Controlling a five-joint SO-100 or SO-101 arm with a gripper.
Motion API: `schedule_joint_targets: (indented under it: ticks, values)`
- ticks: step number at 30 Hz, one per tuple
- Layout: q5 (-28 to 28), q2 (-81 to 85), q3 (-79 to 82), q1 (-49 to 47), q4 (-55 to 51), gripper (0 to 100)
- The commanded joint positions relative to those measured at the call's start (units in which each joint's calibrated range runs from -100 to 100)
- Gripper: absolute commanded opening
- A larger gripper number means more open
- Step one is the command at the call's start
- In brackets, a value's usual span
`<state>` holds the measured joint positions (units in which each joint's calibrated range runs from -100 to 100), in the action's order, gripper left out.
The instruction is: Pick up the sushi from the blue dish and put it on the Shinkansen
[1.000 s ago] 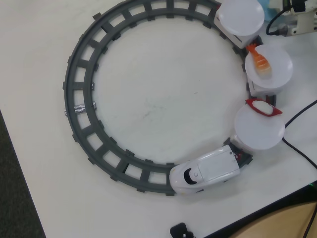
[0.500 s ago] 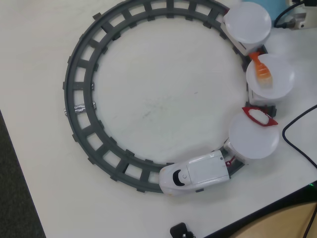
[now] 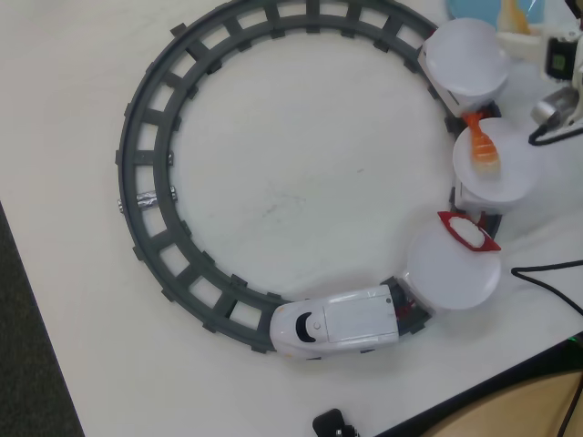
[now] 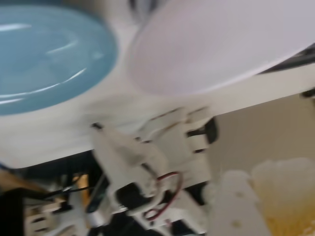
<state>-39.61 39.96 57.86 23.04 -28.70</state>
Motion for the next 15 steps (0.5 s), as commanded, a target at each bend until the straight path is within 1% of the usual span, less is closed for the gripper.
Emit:
schedule_joint_targets:
  ticks: [1,4,7,15]
  values:
    - [0.1,8.0,4.4,-3.1,0.4,2]
    - [0.1,11.9,8.6,-4.1,0.2,2]
    - [0.1,13.4,9.5,-4.4,-0.2,2]
    - [0.1,10.3,9.1,-4.7,0.6,2]
